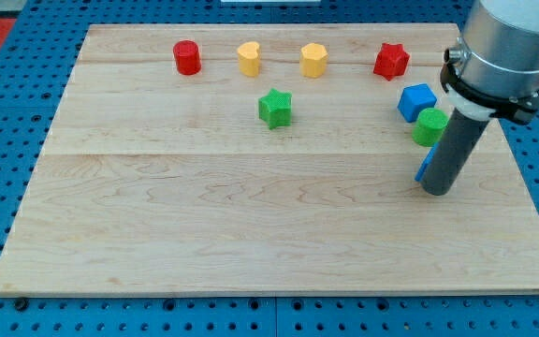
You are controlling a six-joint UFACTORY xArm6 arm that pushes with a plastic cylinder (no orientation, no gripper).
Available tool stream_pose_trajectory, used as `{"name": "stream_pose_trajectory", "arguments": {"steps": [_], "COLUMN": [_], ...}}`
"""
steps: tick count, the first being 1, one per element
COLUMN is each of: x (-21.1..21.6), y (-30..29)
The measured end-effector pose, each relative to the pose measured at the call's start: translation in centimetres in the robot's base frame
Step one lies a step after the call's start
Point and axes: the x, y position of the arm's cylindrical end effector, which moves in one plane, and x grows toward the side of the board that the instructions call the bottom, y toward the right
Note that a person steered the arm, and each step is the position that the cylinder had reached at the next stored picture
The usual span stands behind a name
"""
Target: Push the green star towards the bottom of the blue triangle
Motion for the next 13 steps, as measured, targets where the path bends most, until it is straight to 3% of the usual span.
{"name": "stream_pose_trajectory", "arguments": {"steps": [1,2,3,4,6,7,8,9,10,13], "x": [-1.4,-0.1,-2.9,-8.8,-13.0,-13.8,-10.4,-10.4,-13.3,-1.3], "y": [0.0,-8.6,-17.5,-22.4,-26.4,-22.9,-15.2,-12.7,-12.7,-9.8]}}
